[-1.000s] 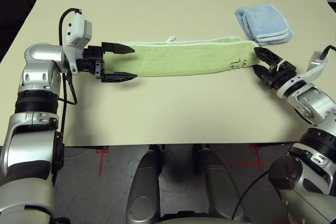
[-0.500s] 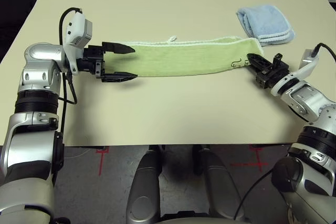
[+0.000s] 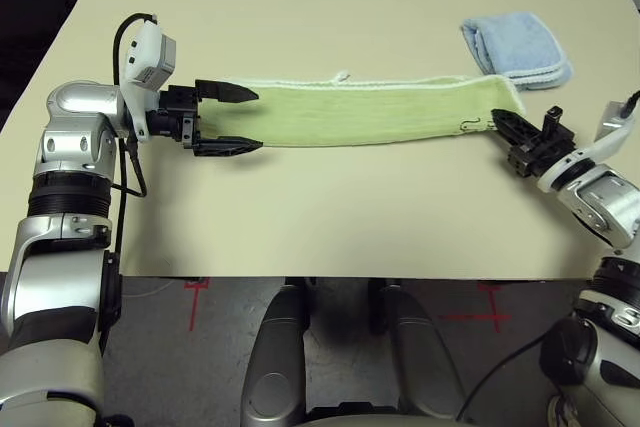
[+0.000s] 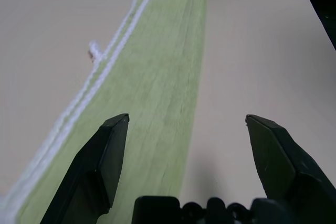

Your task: Fold the towel and set it aside.

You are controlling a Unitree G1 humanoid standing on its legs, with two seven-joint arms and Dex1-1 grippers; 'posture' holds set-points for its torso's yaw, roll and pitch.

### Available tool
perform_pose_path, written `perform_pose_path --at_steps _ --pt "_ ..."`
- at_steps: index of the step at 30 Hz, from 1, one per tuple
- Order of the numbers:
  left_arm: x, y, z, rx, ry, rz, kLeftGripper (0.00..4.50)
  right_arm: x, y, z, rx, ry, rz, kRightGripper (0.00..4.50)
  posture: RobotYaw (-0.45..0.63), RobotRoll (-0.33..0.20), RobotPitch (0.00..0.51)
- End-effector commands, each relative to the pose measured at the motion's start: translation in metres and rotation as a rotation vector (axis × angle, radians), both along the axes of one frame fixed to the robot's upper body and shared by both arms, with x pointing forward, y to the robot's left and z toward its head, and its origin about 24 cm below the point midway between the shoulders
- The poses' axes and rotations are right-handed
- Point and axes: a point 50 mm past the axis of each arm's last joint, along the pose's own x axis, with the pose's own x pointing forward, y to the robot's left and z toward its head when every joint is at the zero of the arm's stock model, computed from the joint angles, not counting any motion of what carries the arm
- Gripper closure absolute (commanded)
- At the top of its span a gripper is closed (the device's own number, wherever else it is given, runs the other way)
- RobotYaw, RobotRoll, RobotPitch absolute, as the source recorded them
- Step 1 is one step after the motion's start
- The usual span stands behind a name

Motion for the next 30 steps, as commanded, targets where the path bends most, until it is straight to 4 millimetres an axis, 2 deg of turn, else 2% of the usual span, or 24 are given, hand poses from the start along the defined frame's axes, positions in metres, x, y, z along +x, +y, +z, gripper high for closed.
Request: perform_pose_path --at_steps 1,7,12,21,27,30 --pt "-0.001 -0.002 -0.004 0.009 0.018 -0.019 0.0 -0.009 -0.022 -0.007 -0.016 0.038 -0.071 4.46 0.01 0.0 0.309" --pt "0.0 -0.005 -0.004 0.007 0.02 -0.026 0.0 -0.016 -0.041 -0.002 -0.047 0.034 -0.11 4.46 0.01 0.0 0.31" --pt "0.0 -0.006 -0.004 0.004 0.02 -0.03 0.0 -0.016 -0.039 0.003 -0.067 0.011 -0.07 4.46 0.0 0.0 0.309" --pt "0.0 -0.007 -0.004 -0.003 0.021 -0.036 0.0 -0.006 -0.003 0.037 -0.043 -0.173 0.149 4.46 0.01 0.0 0.306" --pt "0.0 -0.008 -0.004 0.0 0.023 -0.039 0.0 -0.009 0.027 0.047 -0.103 -0.226 0.357 4.46 0.02 0.0 0.301" --pt "0.0 -0.009 -0.004 0.0 0.024 -0.04 0.0 -0.008 0.038 0.053 -0.139 -0.24 0.406 4.46 0.02 0.0 0.302"
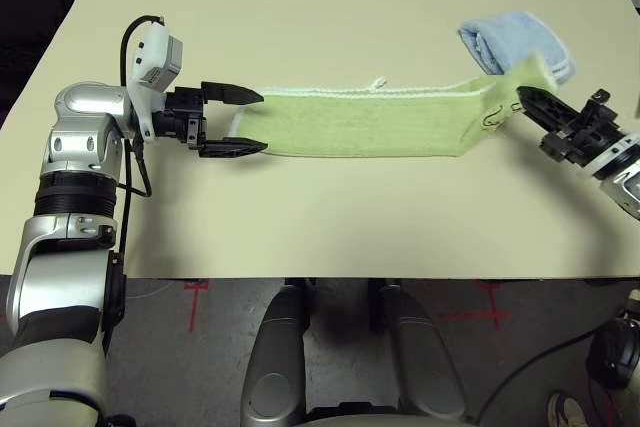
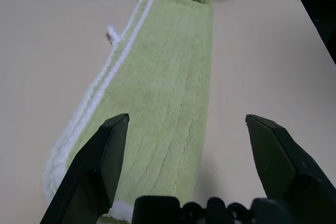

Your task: Fold the towel and set it aside.

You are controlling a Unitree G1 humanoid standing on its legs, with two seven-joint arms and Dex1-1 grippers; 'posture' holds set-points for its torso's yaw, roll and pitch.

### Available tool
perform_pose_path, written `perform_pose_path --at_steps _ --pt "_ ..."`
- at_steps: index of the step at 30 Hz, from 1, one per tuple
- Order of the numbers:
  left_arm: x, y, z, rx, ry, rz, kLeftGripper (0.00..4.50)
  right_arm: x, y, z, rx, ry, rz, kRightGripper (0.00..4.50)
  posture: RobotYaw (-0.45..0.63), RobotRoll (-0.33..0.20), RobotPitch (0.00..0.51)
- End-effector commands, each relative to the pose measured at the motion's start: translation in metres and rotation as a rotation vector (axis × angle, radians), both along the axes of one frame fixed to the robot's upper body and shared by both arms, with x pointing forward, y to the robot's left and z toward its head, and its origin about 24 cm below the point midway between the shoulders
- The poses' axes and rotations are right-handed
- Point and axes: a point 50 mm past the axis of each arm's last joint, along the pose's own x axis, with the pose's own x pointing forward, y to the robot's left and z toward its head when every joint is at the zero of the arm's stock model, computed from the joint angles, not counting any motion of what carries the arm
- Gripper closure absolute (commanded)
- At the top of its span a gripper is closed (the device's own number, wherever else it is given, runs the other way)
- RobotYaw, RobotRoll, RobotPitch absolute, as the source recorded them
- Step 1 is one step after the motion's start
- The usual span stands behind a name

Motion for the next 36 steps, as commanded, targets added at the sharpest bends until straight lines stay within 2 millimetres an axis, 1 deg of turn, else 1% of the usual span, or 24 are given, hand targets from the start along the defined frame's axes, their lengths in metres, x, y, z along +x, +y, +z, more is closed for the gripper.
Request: perform_pose_path --at_steps 1,6,13,15,21,25,30,33,36 --pt "-0.001 -0.004 -0.002 0.009 0.01 -0.024 0.0 -0.002 0.011 0.009 -0.067 -0.03 0.054 4.46 0.02 0.0 0.302" --pt "-0.001 -0.004 -0.002 0.01 0.01 -0.025 0.0 0.004 0.027 0.01 -0.121 -0.035 0.086 4.46 0.02 0.0 0.299" --pt "-0.002 -0.002 -0.002 0.014 0.012 -0.019 0.0 0.009 0.054 -0.004 -0.296 0.015 0.141 4.46 0.03 0.0 0.297" --pt "-0.002 -0.002 -0.003 0.015 0.012 -0.018 0.0 0.011 0.059 -0.01 -0.347 0.036 0.137 4.46 0.03 0.0 0.297" --pt "-0.002 -0.002 -0.003 0.016 0.016 -0.016 0.0 0.017 0.07 -0.016 -0.396 0.057 0.127 4.46 0.04 0.0 0.3" --pt "-0.003 -0.002 -0.004 0.016 0.018 -0.016 0.0 0.021 0.076 -0.018 -0.401 0.068 0.115 4.46 0.04 0.0 0.303" --pt "-0.003 -0.002 -0.004 0.017 0.018 -0.015 0.0 0.023 0.086 -0.018 -0.427 0.065 0.148 4.46 0.04 0.0 0.304" --pt "-0.003 -0.002 -0.004 0.017 0.019 -0.012 0.0 0.021 0.093 -0.017 -0.461 0.035 0.193 4.46 0.04 0.0 0.303" --pt "-0.003 -0.002 -0.004 0.017 0.02 -0.011 0.0 0.019 0.097 -0.018 -0.481 0.016 0.236 3.7 0.04 0.0 0.303"
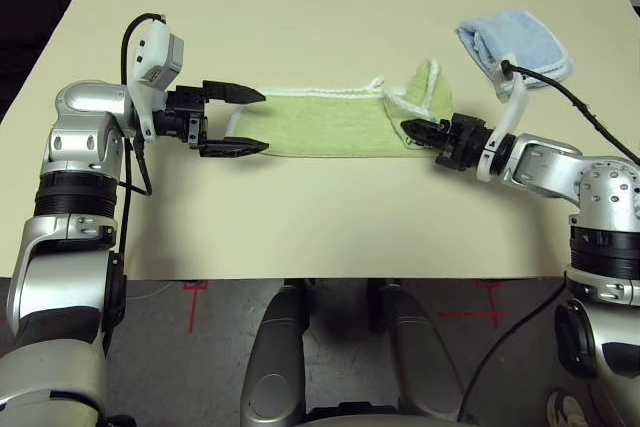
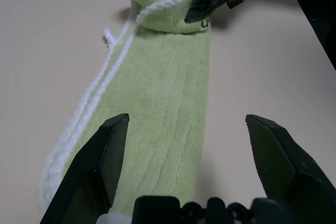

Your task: Fold the towel and set it aside.

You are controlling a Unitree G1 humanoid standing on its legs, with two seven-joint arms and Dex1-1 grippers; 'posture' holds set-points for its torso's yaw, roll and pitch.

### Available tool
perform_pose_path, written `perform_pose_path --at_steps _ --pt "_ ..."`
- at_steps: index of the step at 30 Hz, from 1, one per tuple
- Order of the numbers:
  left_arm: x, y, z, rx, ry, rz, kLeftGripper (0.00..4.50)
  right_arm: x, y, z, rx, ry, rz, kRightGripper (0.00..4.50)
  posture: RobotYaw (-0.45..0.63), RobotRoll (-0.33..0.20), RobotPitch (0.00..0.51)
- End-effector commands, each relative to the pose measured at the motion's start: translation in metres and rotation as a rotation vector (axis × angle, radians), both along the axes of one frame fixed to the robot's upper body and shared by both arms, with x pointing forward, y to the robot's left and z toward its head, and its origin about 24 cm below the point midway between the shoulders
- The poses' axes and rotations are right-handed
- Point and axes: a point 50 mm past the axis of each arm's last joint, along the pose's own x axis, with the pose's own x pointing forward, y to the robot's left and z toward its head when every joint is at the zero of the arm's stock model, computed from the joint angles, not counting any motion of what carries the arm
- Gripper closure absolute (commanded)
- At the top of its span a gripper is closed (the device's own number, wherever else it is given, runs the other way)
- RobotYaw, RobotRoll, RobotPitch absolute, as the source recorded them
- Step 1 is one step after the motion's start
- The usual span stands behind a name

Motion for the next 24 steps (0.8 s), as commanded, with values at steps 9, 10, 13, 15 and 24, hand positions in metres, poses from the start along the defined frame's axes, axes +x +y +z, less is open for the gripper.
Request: perform_pose_path --at_steps 9,10,13,15,24 --pt "-0.001 0.0 -0.006 0.015 0.024 -0.002 0.0 -0.01 0.009 0.006 -0.053 -0.064 0.138 0.44 0.04 0.0 0.302" --pt "-0.001 0.0 -0.007 0.014 0.024 -0.002 0.0 -0.011 0.008 0.01 -0.062 -0.107 0.163 0.1 0.04 0.0 0.302" --pt "-0.001 -0.001 -0.008 0.013 0.026 -0.003 0.0 -0.021 0.0 0.022 -0.067 -0.263 0.272 0.04 0.03 0.0 0.303" --pt "-0.002 -0.001 -0.008 0.013 0.028 -0.003 0.0 -0.029 -0.007 0.031 -0.067 -0.353 0.369 0.04 0.03 0.0 0.303" --pt "-0.003 -0.001 -0.009 0.019 0.03 -0.008 0.0 -0.018 -0.042 0.051 -0.194 -0.593 0.497 0.04 0.03 0.0 0.306"
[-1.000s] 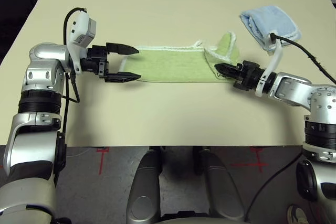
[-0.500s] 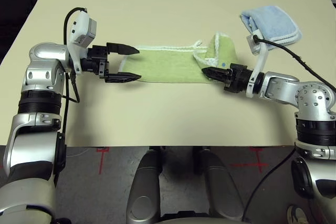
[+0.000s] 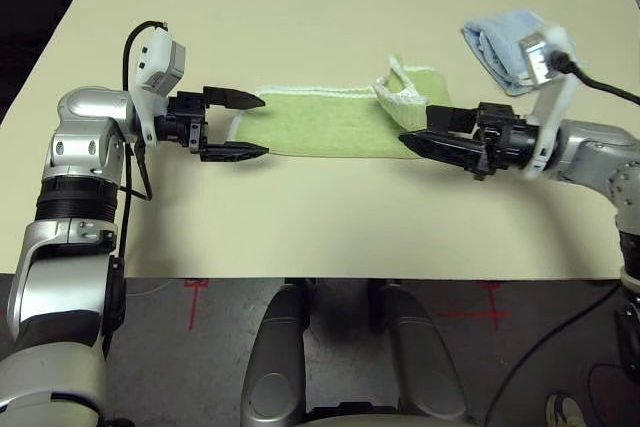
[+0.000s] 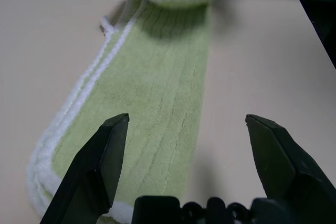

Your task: Fold the towel and set it aside.

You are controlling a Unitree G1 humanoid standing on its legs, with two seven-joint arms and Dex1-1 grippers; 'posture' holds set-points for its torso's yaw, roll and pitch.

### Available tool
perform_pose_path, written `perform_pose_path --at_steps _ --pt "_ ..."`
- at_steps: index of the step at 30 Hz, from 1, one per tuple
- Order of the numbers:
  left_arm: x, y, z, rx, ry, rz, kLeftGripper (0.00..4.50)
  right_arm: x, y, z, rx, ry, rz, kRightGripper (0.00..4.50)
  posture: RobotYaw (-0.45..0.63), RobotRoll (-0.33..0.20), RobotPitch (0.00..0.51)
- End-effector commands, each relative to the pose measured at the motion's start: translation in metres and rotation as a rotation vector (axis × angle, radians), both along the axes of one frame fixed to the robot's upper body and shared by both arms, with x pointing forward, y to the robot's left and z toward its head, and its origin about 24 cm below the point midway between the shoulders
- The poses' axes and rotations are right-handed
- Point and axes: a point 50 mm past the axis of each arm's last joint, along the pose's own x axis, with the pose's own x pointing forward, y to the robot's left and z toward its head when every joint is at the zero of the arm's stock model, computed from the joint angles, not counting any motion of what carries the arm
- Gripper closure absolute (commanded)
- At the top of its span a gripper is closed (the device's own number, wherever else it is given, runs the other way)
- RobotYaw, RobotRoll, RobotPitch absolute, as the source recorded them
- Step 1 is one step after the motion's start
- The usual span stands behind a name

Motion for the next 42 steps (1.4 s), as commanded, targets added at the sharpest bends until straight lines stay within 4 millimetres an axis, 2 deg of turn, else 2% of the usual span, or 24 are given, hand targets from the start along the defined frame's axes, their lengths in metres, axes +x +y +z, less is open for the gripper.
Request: perform_pose_path --at_steps 1,4,10,15,19,22,27,32,34,42 --pt "-0.001 -0.003 -0.002 0.019 0.006 -0.017 0.0 0.009 -0.01 -0.002 -0.095 -0.066 0.012 0.04 0.03 0.0 0.305" --pt "-0.001 -0.003 -0.001 0.019 0.005 -0.017 0.0 0.018 -0.012 -0.008 -0.14 -0.083 -0.026 0.04 0.04 0.0 0.305" --pt "-0.004 -0.004 -0.003 0.018 0.007 -0.018 0.0 0.023 -0.008 -0.015 -0.038 -0.061 -0.047 0.04 0.05 0.0 0.304" --pt "-0.005 -0.004 -0.004 0.015 0.014 -0.017 0.0 0.039 -0.032 -0.009 -0.048 -0.294 -0.147 0.04 0.05 0.0 0.305" --pt "-0.007 -0.004 -0.006 0.013 0.02 -0.02 0.0 0.047 -0.051 -0.009 -0.137 -0.398 -0.143 0.04 0.05 0.0 0.305" --pt "-0.008 -0.005 -0.006 0.011 0.021 -0.021 0.0 0.051 -0.058 -0.01 -0.205 -0.451 -0.101 0.6 0.06 0.0 0.304" --pt "-0.011 -0.005 -0.006 0.007 0.02 -0.018 0.0 0.057 -0.061 -0.015 -0.253 -0.467 -0.047 2.56 0.08 0.0 0.298" --pt "-0.014 -0.006 -0.008 -0.003 0.021 -0.008 0.0 0.063 -0.054 -0.016 -0.242 -0.431 0.006 4.43 0.1 0.0 0.294" --pt "-0.015 -0.006 -0.008 -0.006 0.021 -0.004 0.0 0.065 -0.05 -0.018 -0.243 -0.414 0.021 4.47 0.1 0.0 0.294" --pt "-0.016 -0.007 -0.008 -0.012 0.022 0.001 0.0 0.079 -0.011 -0.028 -0.226 -0.386 0.063 4.47 0.11 0.0 0.297"
